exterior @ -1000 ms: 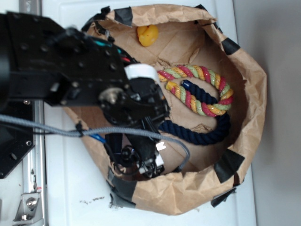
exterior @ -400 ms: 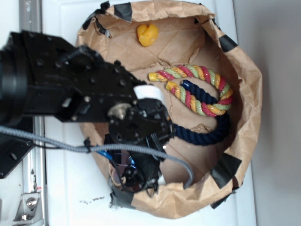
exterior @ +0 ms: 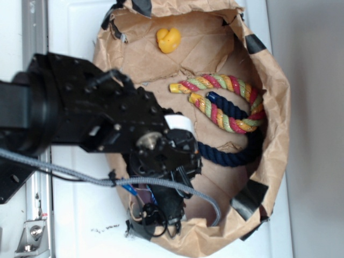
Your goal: Grab the silver keys.
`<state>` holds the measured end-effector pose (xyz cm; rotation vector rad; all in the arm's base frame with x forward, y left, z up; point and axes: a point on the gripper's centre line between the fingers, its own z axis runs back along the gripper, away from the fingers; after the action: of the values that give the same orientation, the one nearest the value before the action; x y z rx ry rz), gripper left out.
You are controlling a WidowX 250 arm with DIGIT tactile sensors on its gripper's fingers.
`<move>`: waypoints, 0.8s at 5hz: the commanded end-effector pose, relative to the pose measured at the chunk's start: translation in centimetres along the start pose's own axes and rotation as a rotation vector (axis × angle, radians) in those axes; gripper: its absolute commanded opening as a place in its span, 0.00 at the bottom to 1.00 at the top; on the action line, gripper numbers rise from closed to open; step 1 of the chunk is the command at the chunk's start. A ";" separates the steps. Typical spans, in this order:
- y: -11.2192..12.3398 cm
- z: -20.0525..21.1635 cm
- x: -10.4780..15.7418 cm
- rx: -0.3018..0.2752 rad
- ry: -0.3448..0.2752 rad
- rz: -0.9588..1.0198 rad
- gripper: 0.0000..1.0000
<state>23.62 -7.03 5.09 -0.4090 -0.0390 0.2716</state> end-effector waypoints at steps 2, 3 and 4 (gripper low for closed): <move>1.6 0.6 -2.8 0.057 0.223 -0.094 1.00; 1.9 0.6 -2.8 0.070 0.195 -0.065 0.00; 1.9 0.6 -2.5 0.066 0.186 -0.056 0.00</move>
<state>21.05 -5.92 4.29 -0.3636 0.1566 0.1926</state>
